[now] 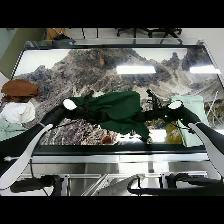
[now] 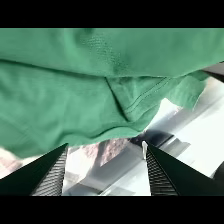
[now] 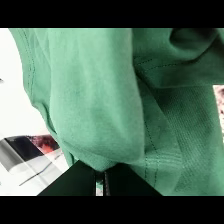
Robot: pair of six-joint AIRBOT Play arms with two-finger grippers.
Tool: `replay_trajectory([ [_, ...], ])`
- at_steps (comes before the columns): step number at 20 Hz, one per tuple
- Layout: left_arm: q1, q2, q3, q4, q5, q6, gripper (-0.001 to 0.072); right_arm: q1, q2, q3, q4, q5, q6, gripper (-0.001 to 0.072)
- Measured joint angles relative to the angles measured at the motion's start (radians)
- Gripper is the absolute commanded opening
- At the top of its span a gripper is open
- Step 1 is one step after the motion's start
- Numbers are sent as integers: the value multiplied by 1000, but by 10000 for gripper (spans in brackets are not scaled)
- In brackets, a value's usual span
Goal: Fold the shirts.
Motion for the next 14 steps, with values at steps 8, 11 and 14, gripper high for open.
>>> replay_trajectory([
  [8, -3, 97, -224, -26, 159, -48, 529, 0, 0, 0, 0, -2, 0, 20],
  [11, -66, 32, -215, -68, 240, -37, 529, 0, 0, 0, 0, -2, 0, 20],
  [14, -97, -40, -159, -98, 274, -30, 156, 0, 0, 0, 0, 8, 0, 20],
])
